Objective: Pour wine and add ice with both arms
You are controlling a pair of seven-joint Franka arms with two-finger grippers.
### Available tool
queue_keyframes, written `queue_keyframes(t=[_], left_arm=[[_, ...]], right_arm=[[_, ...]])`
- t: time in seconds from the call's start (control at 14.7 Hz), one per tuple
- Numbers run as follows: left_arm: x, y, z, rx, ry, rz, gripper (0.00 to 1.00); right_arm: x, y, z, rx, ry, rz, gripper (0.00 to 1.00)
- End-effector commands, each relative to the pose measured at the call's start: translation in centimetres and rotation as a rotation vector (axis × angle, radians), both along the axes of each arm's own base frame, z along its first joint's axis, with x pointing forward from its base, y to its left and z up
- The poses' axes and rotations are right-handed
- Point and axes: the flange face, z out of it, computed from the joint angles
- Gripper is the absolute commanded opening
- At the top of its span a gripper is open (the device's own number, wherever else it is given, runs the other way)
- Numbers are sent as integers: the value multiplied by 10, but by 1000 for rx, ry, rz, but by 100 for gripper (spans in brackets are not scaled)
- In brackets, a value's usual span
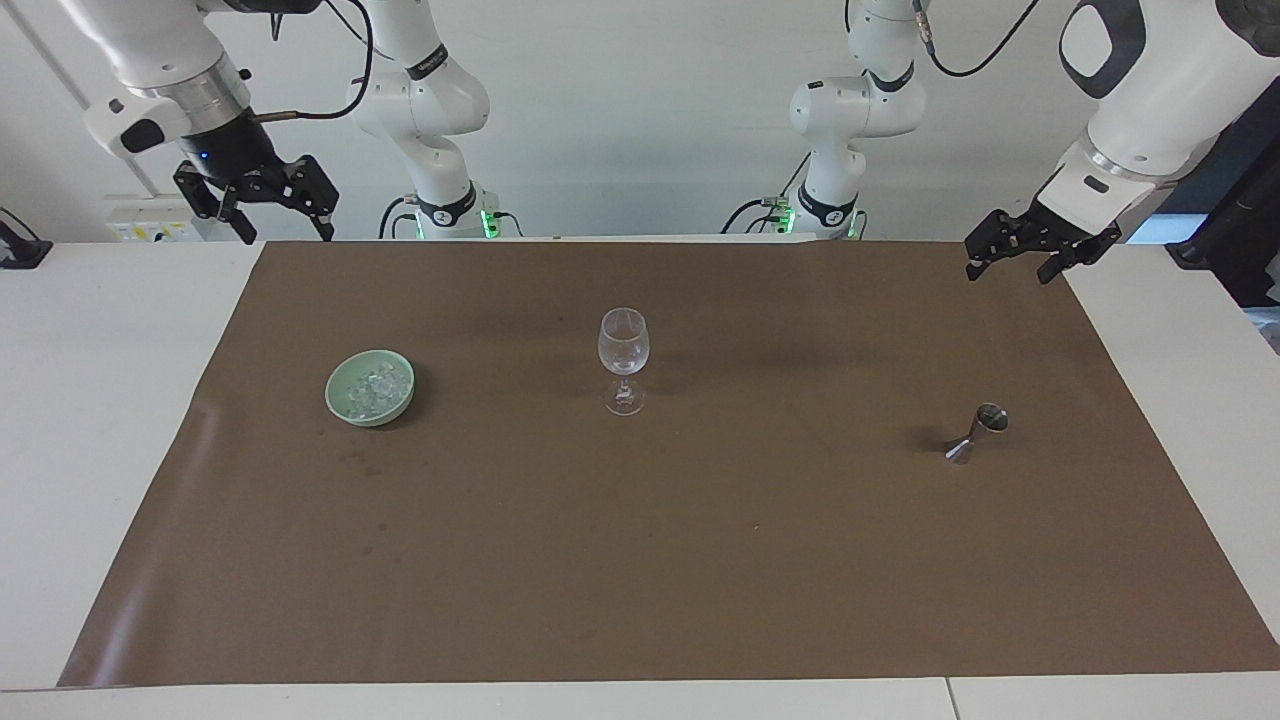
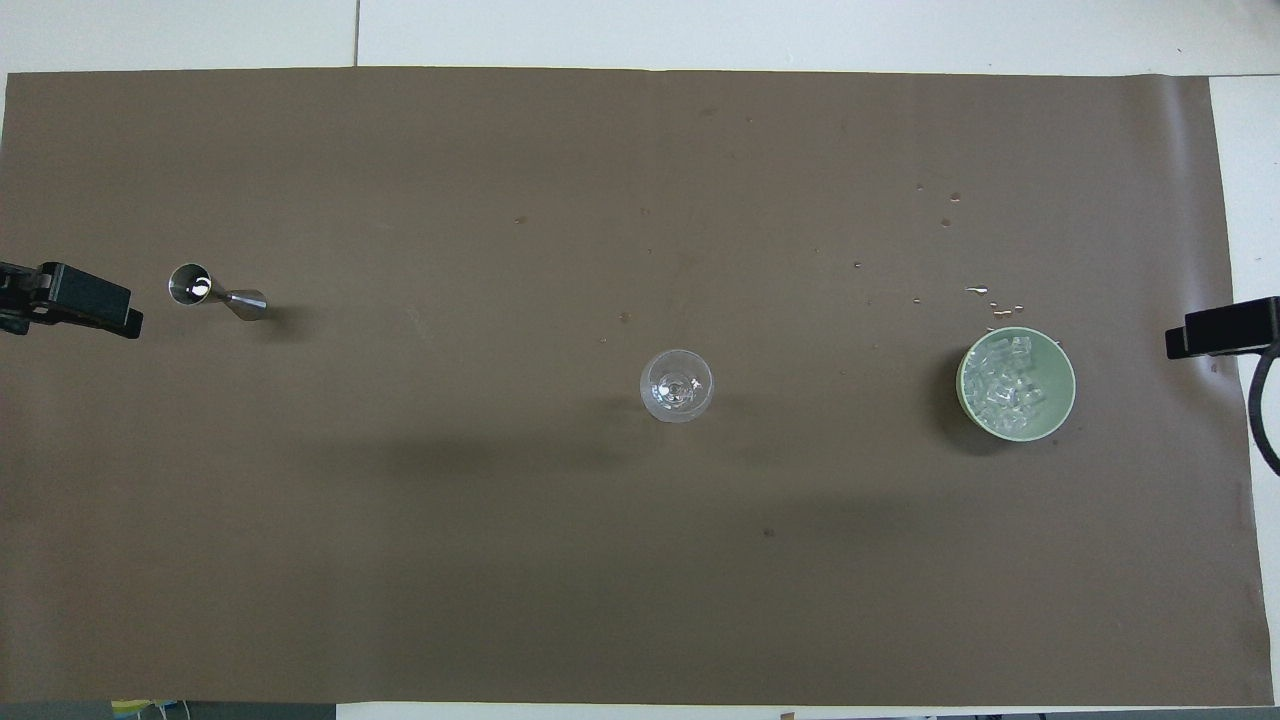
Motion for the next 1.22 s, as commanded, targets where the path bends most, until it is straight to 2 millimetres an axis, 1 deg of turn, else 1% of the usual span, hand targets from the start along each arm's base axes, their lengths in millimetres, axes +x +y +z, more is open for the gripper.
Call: queue_keyframes(t=[0.0,1.02,1.15], left_arm=[[-5,2,1,-2,9,-8,100],[-5,2,1,-2,9,-7,100],[-6,-3,1,1,18,-18,100]], right_arm=[[0,1,0,-3,-13,14,100],[-1,1,-2,-2,3,18,100],[-1,0,-2,-2,3,16,100]])
